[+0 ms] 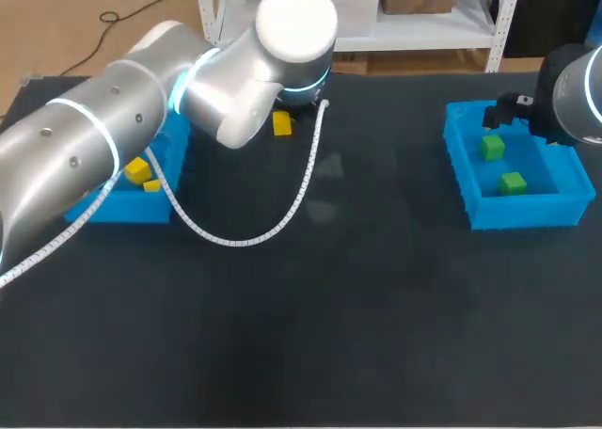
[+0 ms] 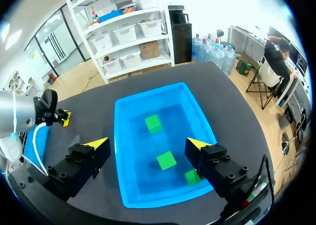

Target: Put the green cubes in the right bin and the yellow cubes in the left bin.

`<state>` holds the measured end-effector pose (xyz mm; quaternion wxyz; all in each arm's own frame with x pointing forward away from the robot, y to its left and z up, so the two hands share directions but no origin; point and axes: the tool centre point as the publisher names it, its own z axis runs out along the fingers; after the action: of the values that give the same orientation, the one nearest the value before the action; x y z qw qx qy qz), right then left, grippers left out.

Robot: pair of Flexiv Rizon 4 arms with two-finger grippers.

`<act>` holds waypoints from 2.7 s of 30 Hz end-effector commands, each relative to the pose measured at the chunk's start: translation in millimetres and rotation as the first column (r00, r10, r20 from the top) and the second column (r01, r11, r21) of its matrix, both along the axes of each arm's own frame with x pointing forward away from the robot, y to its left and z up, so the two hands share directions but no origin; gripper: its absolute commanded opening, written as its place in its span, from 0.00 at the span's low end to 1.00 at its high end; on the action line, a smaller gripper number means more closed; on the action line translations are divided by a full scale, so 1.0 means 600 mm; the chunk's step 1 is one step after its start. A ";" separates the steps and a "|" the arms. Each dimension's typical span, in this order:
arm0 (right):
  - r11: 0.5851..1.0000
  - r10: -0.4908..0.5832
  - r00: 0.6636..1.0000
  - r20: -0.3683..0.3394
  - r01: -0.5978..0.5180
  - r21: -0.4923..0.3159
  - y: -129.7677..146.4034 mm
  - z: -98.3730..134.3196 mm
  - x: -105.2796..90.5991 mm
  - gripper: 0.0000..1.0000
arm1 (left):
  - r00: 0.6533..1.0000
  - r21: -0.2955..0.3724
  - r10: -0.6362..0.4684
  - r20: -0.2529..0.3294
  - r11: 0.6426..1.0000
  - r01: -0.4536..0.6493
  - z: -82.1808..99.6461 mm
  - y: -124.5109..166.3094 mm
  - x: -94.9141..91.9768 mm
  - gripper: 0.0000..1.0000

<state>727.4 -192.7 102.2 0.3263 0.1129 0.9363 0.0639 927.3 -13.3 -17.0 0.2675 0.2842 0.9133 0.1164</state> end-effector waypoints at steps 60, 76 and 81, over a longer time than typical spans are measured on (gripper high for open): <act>1.000 -0.002 1.000 0.009 0.002 0.001 -0.001 -0.002 -0.003 1.00 | 0.970 0.054 -0.020 -0.243 0.998 0.034 0.206 0.049 0.054 1.00; 1.000 -0.002 1.000 0.009 0.002 0.001 -0.001 -0.002 -0.003 1.00 | 0.806 0.098 -0.212 -0.553 0.944 0.316 0.209 0.044 -0.026 1.00; 1.000 -0.002 1.000 0.009 0.002 0.001 -0.001 -0.002 -0.003 1.00 | 0.744 0.082 -0.254 -0.618 0.921 0.382 0.208 0.051 -0.057 1.00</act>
<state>727.4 -192.7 102.2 0.3263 0.1129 0.9363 0.0639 886.3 19.4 103.6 0.0759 0.4838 0.8689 0.0720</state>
